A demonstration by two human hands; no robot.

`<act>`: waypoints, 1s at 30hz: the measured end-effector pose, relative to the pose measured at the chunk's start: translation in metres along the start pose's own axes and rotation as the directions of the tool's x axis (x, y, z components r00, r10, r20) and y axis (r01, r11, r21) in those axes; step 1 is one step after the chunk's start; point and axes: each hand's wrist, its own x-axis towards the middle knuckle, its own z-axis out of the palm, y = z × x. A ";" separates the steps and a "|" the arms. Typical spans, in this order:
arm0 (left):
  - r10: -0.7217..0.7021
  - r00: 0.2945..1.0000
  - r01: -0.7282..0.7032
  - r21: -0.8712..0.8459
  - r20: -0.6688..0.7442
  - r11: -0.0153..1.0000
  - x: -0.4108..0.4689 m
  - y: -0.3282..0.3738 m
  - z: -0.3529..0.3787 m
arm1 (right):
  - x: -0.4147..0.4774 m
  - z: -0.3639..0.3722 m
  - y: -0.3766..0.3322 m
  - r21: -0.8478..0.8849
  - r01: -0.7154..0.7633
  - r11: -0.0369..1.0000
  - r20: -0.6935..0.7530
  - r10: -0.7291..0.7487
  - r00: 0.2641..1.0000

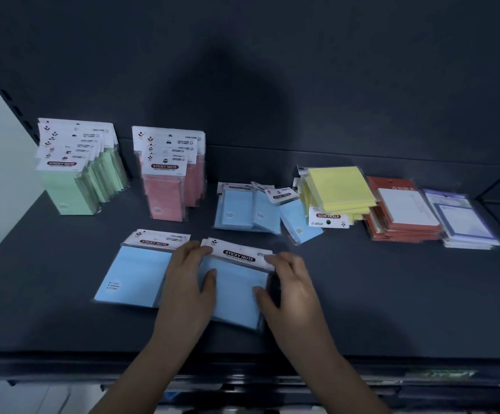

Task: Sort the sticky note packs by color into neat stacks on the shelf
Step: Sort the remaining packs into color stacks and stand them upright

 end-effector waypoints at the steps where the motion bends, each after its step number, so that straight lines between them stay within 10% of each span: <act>1: -0.006 1.000 0.006 -0.008 0.001 1.000 0.000 0.000 0.000 | -0.003 -0.002 -0.001 0.013 -0.009 1.000 0.033 0.008 0.999; 11: 0.002 0.998 0.005 -0.106 0.061 0.994 -0.010 0.002 -0.005 | 0.012 -0.005 -0.001 0.181 -0.127 0.975 0.135 0.103 0.985; 18: 0.133 0.990 -0.128 -0.094 0.053 0.987 0.010 0.021 0.010 | 0.042 -0.029 0.032 -0.151 -0.244 0.958 -0.191 0.214 0.958; 30: -0.092 0.850 0.311 -0.353 0.519 0.883 0.039 0.082 0.063 | 0.044 -0.037 0.038 -0.365 -0.210 0.907 -0.060 0.202 0.978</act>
